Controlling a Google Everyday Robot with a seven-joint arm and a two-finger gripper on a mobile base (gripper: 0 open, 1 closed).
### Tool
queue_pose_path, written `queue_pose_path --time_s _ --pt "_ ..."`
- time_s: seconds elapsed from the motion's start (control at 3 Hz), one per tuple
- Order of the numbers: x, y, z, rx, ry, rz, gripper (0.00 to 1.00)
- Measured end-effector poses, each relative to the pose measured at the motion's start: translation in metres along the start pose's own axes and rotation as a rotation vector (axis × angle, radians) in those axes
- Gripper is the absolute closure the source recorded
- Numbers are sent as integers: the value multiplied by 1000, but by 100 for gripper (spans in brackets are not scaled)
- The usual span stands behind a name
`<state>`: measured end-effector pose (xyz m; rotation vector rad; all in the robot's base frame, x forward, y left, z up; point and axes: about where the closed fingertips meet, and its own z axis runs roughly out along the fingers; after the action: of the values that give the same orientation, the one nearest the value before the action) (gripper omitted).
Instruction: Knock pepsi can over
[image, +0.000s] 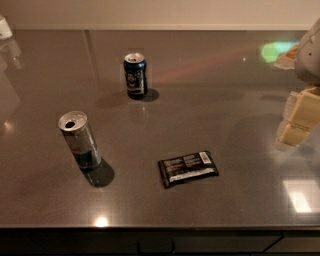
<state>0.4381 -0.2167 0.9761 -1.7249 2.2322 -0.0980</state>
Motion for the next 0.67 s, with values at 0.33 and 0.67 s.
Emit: queue_pose_path --time_s 0.33,0.67 --pt "-1 -1 -1 3 -6 -1 0" --pt "-10 -6 1 3 -29 -24 0"
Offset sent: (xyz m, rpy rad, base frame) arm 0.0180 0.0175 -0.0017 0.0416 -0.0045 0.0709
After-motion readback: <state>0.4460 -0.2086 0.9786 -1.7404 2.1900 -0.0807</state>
